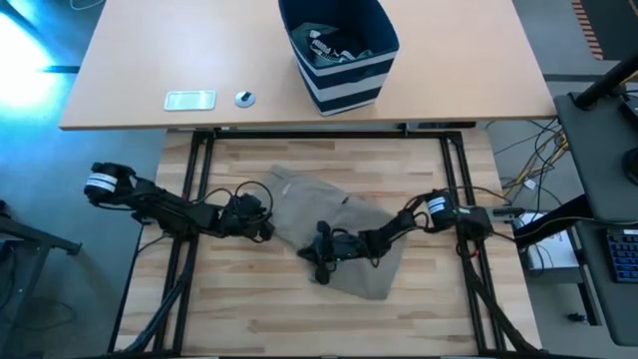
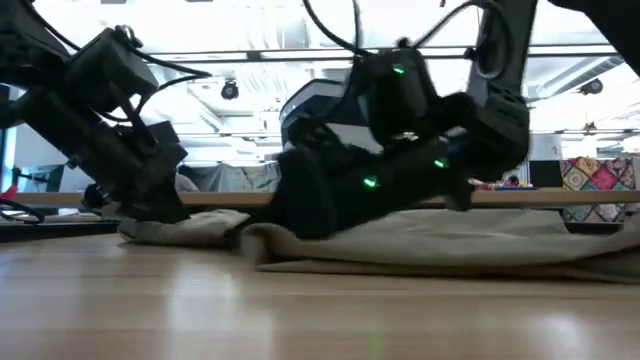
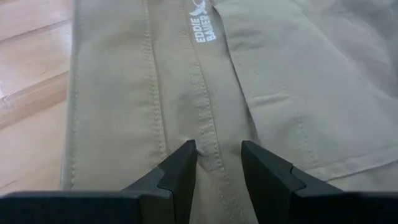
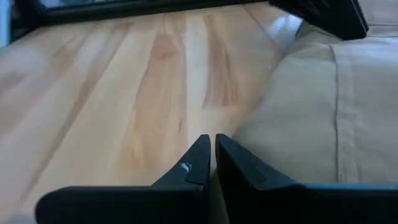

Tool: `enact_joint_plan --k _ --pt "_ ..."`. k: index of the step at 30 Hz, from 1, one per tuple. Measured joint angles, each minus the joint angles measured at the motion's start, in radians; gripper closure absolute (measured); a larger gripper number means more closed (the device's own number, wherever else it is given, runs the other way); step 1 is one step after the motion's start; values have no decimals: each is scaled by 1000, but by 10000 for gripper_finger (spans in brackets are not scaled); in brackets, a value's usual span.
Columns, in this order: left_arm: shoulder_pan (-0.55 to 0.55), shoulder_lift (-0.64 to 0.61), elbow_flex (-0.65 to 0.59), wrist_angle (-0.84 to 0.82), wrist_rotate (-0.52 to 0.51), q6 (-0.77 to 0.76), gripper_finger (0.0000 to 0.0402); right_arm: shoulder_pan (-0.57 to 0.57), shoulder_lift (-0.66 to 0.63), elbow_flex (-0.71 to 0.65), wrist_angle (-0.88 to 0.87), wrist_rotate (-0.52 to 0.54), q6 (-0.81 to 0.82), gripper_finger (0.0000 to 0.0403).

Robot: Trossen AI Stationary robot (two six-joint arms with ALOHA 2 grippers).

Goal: Fold Laundry from Bin
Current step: Fold the brown shorts

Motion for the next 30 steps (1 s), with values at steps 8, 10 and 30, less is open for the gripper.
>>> enact_joint_plan --k 8,10,30 --pt "2 -55 -5 -86 51 7 286 1 -101 15 -230 -73 1 385" --pt "2 -84 -7 -141 64 23 286 2 -177 5 -323 -82 -32 385" --pt "-252 38 665 -590 240 271 284 422 -803 -136 -1420 117 319 260"
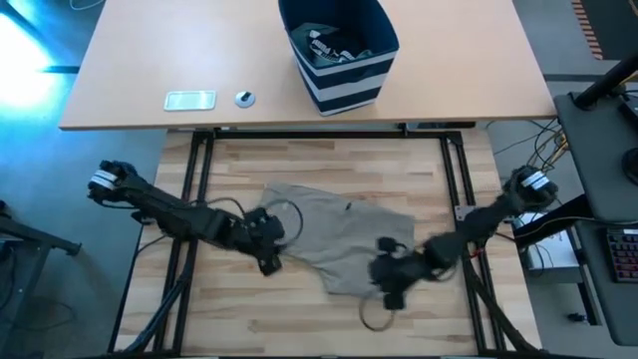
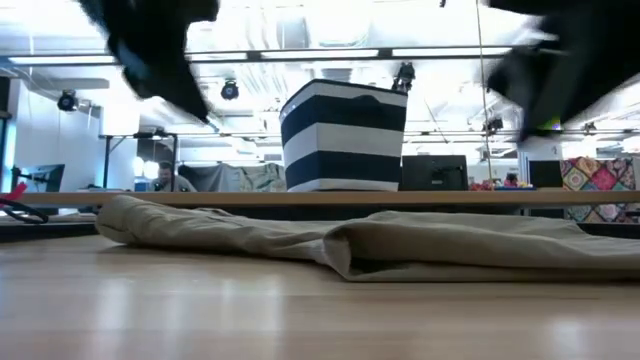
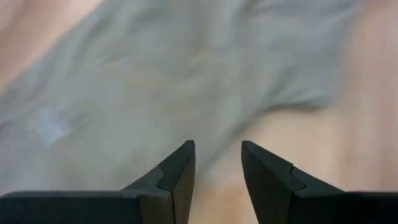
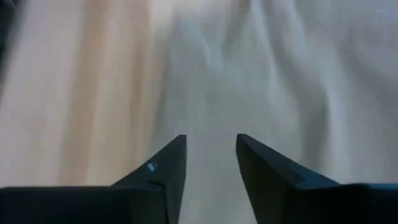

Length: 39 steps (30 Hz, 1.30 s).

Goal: Fold Laundry from Bin
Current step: Fold the brown shorts

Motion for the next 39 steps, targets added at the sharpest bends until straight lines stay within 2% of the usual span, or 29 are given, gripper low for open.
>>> enact_joint_plan --k 3,6,13,18,24,33,36,39 --pt "-69 112 77 75 -6 24 271 135 -14 -4 -99 80 163 239" --pt "-106 246 164 153 -6 57 242 227 6 -9 -152 94 251 214" --pt "-130 540 397 130 18 155 160 303 118 8 -136 91 297 160" --pt "-135 666 512 57 20 284 136 314 181 8 -154 85 316 164" --pt "-127 717 541 14 12 446 139 320 221 7 -145 64 317 185" --pt "-86 758 513 41 24 565 160 319 222 5 -138 37 325 202" --pt "-68 775 512 74 59 574 181 319 222 5 -138 32 341 216" --pt "-52 790 512 94 93 551 227 319 222 4 -143 31 373 241"
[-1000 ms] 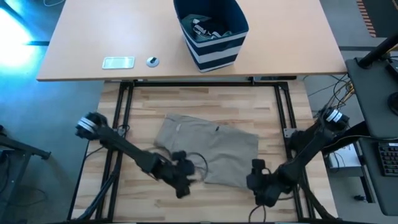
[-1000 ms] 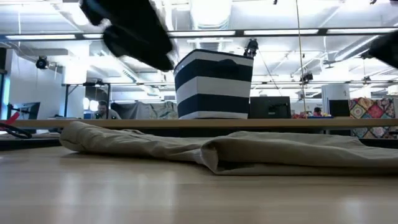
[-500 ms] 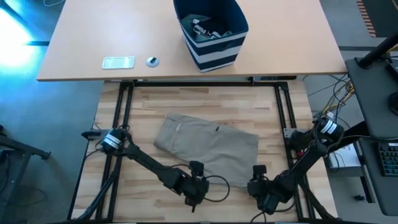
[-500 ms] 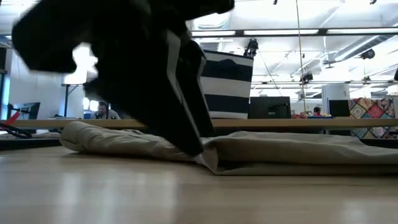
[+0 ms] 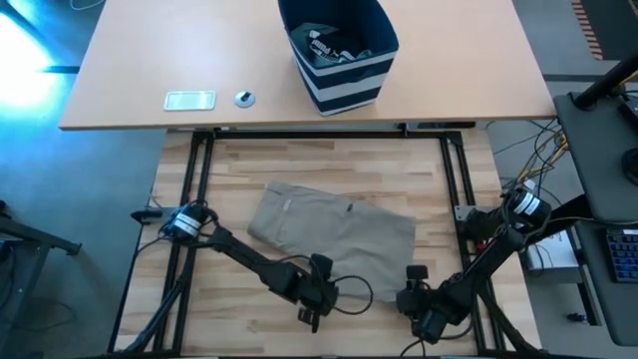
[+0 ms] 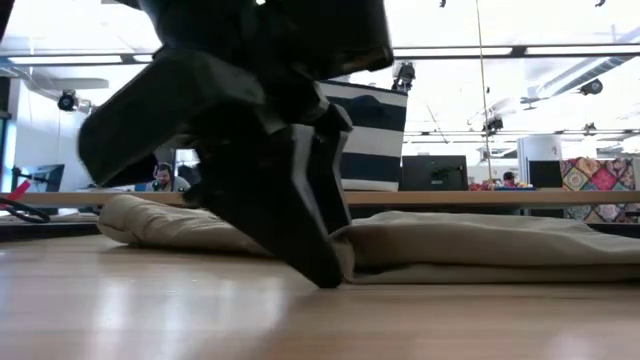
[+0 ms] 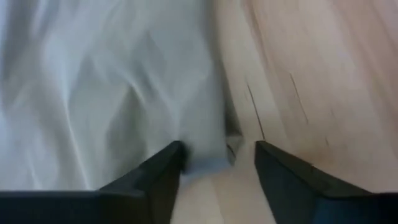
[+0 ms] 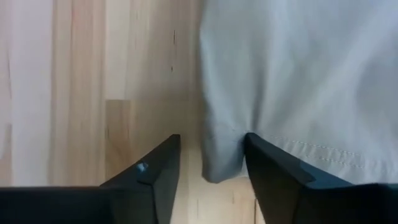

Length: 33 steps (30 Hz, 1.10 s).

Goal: Fold Laundry from Bin
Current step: Fold the brown shorts

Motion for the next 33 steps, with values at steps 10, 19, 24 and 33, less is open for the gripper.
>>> enact_joint_plan --k 10,19,24,33 --pt "23 -12 2 10 83 -96 387 -1 -12 9 -33 -22 107 386" --pt "29 -175 5 -1 302 -287 400 -2 -157 49 -45 -189 73 390" --pt "87 -216 2 52 453 -367 401 -7 -240 41 -82 -149 50 390" --pt "269 -132 0 90 700 -360 401 -13 -204 -17 -94 -142 72 390"
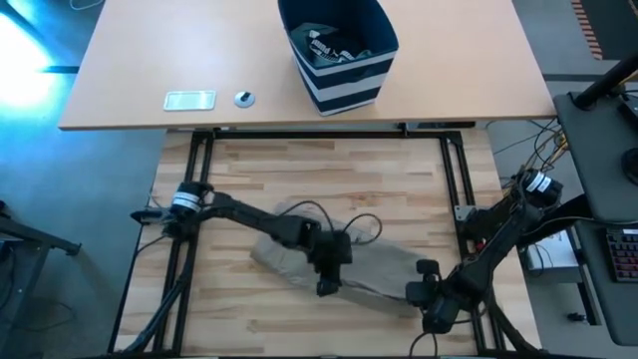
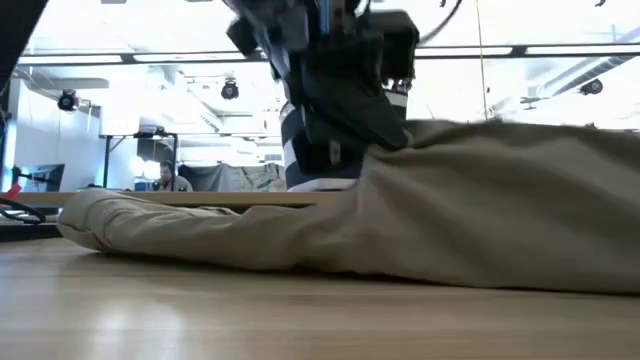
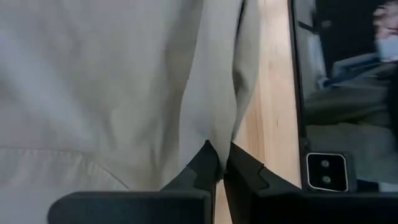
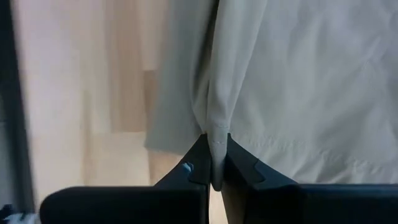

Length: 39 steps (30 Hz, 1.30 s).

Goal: Fold Laundry from Bin
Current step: Fold the brown shorts

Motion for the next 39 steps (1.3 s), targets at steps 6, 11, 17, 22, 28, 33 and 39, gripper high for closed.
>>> enact_joint_plan --k 6,11,17,22,28,33,39 --pt "84 74 1 15 138 50 400 0 44 -5 -25 -8 66 390" --pt "107 85 2 49 127 78 375 0 48 -2 -58 -48 104 389" --pt "124 86 2 62 41 89 316 0 32 40 -154 -130 187 340" --pt "135 83 2 35 -16 93 265 0 -5 113 -268 -128 261 273" --pt "152 50 2 -49 -51 126 242 -1 -71 161 -228 -218 362 252" --pt "151 -7 2 -113 -65 131 245 -15 -92 102 -46 -245 433 315" --pt "106 -73 -23 -165 -185 130 247 -124 -61 -58 -34 -226 400 388"
